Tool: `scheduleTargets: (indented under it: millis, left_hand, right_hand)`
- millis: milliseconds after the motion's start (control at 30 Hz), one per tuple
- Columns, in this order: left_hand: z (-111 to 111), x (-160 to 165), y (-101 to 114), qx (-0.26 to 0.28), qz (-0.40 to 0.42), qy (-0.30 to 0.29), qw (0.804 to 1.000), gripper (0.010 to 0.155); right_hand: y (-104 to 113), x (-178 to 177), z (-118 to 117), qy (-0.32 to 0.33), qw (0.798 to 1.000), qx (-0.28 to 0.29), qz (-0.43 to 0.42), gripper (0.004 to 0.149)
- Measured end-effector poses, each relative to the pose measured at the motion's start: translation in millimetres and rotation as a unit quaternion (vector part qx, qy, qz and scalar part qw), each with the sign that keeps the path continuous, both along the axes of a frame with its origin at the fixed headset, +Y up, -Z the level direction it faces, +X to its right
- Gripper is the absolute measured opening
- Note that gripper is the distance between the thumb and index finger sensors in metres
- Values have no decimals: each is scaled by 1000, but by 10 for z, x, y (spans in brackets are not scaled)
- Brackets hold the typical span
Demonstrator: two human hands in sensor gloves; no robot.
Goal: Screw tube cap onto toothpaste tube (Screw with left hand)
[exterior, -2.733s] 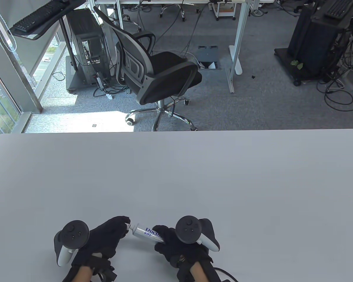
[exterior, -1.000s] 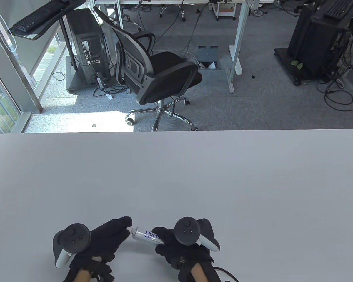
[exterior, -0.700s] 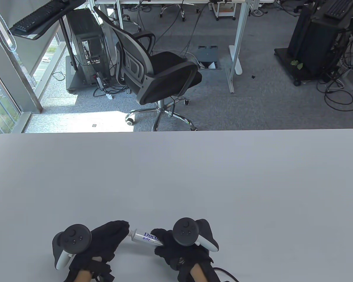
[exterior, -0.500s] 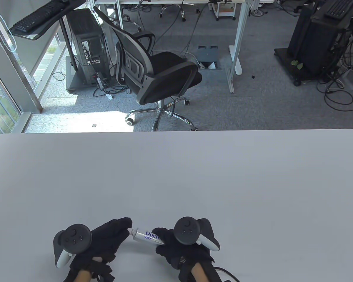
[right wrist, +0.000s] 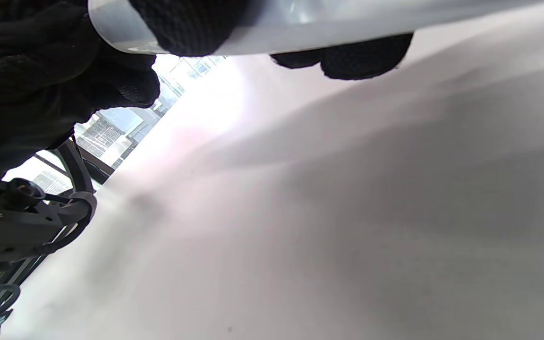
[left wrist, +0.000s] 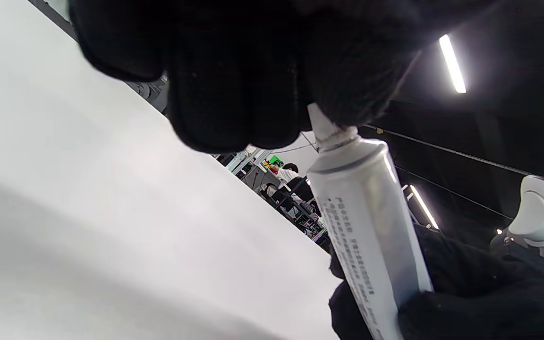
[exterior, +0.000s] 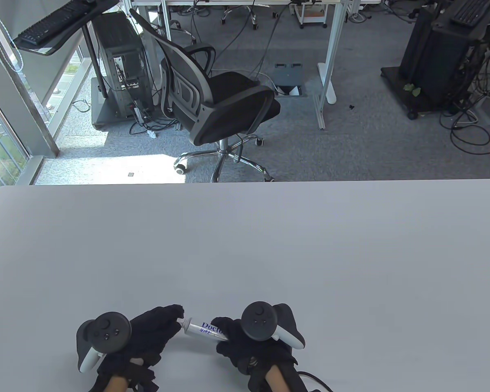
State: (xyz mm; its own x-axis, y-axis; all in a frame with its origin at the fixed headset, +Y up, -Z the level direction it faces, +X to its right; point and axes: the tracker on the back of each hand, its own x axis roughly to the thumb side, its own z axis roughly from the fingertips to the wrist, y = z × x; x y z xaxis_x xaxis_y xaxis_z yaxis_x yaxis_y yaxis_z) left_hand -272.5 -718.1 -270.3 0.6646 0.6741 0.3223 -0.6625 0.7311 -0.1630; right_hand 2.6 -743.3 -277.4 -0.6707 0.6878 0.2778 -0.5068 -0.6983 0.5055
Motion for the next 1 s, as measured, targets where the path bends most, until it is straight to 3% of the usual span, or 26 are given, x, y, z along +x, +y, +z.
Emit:
scheduleTargets:
  millis: [233, 433, 733, 1000]
  left_hand:
    - [-11, -63, -48, -12, 13, 25, 1000, 54]
    - [-11, 16, -22, -13, -6, -3, 1000, 46]
    - [-24, -48, -61, -28, 10, 12, 999, 55]
    - [-15, 29, -28, -15, -10, -18, 1000, 48]
  right_hand:
    - [-1, -13, 2, 4, 1000, 0, -3, 53]
    - [-11, -24, 8, 10, 1000, -1, 7, 53]
    - [-13, -15, 2, 6, 1000, -2, 0, 52]
    - [-19, -21, 5, 10, 1000, -5, 3, 52]
